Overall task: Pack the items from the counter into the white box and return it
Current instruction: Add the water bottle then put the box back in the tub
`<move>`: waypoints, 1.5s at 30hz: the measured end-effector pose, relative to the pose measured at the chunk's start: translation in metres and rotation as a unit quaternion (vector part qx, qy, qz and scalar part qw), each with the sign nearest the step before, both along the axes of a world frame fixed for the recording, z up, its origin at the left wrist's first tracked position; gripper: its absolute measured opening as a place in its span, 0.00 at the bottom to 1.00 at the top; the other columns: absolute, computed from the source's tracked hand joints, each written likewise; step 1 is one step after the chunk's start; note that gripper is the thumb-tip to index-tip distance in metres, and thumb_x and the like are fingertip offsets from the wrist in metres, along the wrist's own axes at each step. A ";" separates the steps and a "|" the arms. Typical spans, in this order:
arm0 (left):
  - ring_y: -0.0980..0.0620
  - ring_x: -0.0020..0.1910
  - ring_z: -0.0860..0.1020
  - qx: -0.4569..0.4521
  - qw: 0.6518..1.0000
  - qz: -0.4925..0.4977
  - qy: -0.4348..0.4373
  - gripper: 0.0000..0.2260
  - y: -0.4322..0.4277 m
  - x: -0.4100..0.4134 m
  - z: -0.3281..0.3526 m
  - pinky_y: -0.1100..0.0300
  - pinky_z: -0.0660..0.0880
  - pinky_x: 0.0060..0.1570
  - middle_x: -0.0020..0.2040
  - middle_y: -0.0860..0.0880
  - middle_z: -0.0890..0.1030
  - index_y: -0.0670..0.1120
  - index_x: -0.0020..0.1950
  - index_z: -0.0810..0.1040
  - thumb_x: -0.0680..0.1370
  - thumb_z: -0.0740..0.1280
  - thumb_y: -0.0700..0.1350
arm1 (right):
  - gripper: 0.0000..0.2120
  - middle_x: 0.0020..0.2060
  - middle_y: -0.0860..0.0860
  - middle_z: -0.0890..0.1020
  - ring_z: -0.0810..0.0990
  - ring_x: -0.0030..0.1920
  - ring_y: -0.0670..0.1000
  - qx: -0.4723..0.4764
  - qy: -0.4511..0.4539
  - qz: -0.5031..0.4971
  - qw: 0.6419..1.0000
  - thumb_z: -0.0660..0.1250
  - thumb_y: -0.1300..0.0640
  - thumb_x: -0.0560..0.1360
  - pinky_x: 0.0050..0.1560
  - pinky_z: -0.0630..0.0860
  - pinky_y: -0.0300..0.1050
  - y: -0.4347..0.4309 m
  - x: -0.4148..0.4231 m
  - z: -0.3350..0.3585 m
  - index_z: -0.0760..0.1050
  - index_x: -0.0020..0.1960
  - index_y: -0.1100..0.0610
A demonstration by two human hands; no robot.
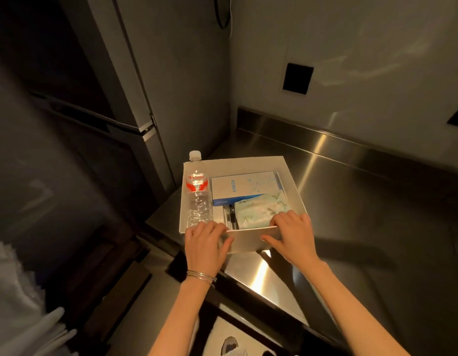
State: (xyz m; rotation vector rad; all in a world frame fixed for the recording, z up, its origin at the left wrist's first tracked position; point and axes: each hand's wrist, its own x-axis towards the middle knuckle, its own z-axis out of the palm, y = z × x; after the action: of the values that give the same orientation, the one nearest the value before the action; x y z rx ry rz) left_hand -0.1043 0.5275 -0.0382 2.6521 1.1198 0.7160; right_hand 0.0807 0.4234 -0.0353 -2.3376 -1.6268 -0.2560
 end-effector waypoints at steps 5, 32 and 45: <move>0.51 0.35 0.77 0.031 0.999 0.024 0.005 0.11 -0.020 0.001 0.005 0.59 0.63 0.41 0.34 0.54 0.79 0.51 0.36 0.78 0.62 0.78 0.50 | 0.14 0.42 0.48 0.82 0.78 0.45 0.51 -0.003 0.040 0.000 0.999 0.73 0.43 0.66 0.46 0.65 0.44 -0.015 -0.002 0.003 0.75 0.42 0.52; 0.51 0.54 0.73 -0.040 0.993 0.078 0.079 0.09 -0.153 -0.018 0.010 0.57 0.64 0.55 0.52 0.51 0.79 0.49 0.51 0.76 0.75 0.68 0.52 | 0.14 0.54 0.50 0.81 0.74 0.56 0.52 -0.037 0.034 0.007 0.999 0.68 0.46 0.71 0.57 0.64 0.48 -0.143 -0.030 0.007 0.75 0.51 0.54; 0.52 0.49 0.74 -0.049 0.994 0.078 0.059 0.03 -0.181 -0.128 0.011 0.60 0.56 0.45 0.45 0.52 0.78 0.49 0.44 0.76 0.73 0.69 0.46 | 0.17 0.38 0.51 0.81 0.78 0.41 0.54 0.037 0.000 0.042 0.998 0.78 0.52 0.60 0.43 0.62 0.45 -0.174 -0.137 -0.006 0.72 0.39 0.56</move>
State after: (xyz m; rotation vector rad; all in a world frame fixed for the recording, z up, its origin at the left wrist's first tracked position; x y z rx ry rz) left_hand -0.2326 0.3466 -0.0275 2.5753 1.3681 0.5201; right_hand -0.0566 0.2495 -0.0408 -2.2087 -1.6805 -0.2927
